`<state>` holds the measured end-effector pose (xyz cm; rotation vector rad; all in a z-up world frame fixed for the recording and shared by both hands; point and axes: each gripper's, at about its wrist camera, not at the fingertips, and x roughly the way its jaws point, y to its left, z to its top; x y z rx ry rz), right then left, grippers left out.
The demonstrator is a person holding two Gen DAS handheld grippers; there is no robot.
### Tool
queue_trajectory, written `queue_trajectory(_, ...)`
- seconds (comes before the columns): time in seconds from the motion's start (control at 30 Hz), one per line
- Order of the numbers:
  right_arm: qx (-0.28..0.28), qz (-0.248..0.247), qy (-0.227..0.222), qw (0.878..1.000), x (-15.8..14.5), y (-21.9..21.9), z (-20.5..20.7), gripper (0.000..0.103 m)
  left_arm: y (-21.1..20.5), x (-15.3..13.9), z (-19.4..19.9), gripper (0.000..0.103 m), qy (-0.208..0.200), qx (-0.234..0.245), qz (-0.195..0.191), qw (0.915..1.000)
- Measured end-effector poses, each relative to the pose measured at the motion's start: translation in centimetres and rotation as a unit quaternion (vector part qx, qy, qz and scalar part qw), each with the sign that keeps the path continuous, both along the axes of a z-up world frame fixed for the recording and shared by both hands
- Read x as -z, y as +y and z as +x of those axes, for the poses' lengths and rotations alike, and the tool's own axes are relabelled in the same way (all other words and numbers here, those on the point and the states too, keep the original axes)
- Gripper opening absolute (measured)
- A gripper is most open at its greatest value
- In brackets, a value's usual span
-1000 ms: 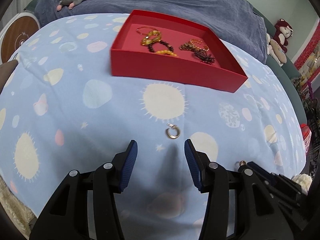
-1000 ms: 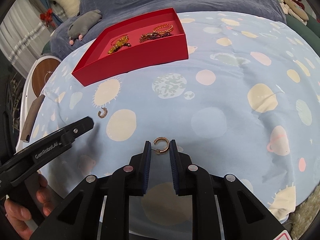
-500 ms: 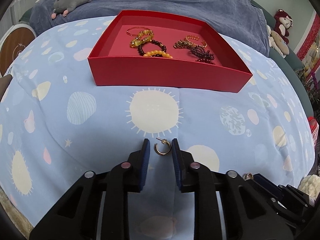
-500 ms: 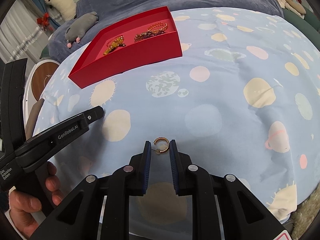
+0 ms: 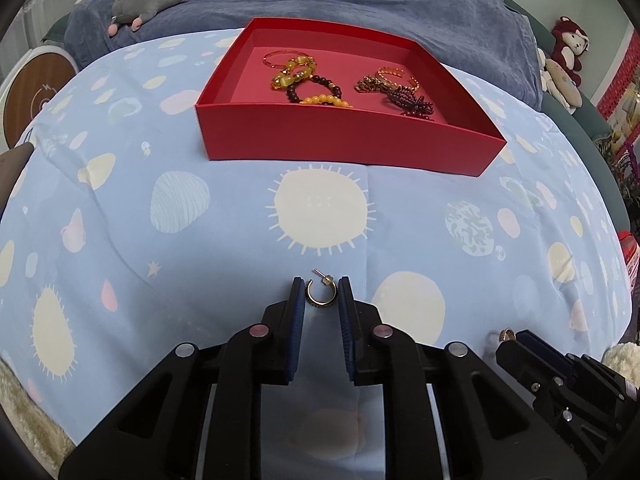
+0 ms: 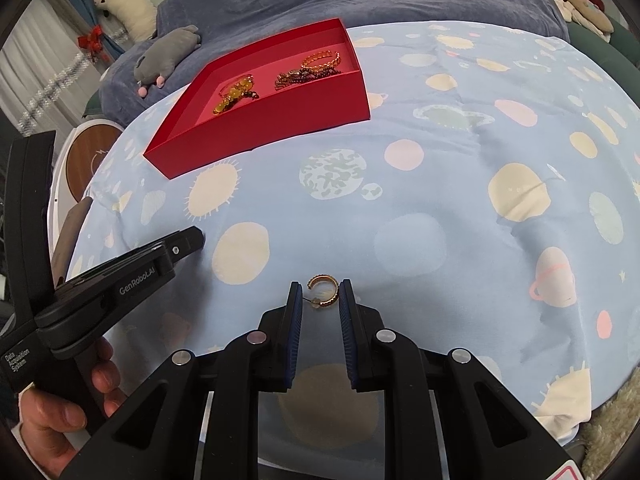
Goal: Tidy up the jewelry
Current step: 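Grasp one gold hoop earring with the right gripper while the left gripper grasps the other, then carry both hoop earrings into the red box and open both grippers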
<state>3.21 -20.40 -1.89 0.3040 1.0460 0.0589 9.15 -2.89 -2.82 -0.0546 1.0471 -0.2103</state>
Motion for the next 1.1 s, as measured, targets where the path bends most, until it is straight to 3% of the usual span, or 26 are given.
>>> queue_trajectory(0.57,-0.014,-0.009,-0.022,1.0,-1.9,0.8,-1.2,0.017,2.2,-1.2,-2.4,0.017,-0.007,-0.018,-0.008,0.9998)
queue_trajectory(1.1,-0.014,0.004,-0.033,0.999,-2.7,0.8,0.0,0.017,2.9,-2.7,-1.5,0.017,-0.015,-0.028,-0.023,0.9992)
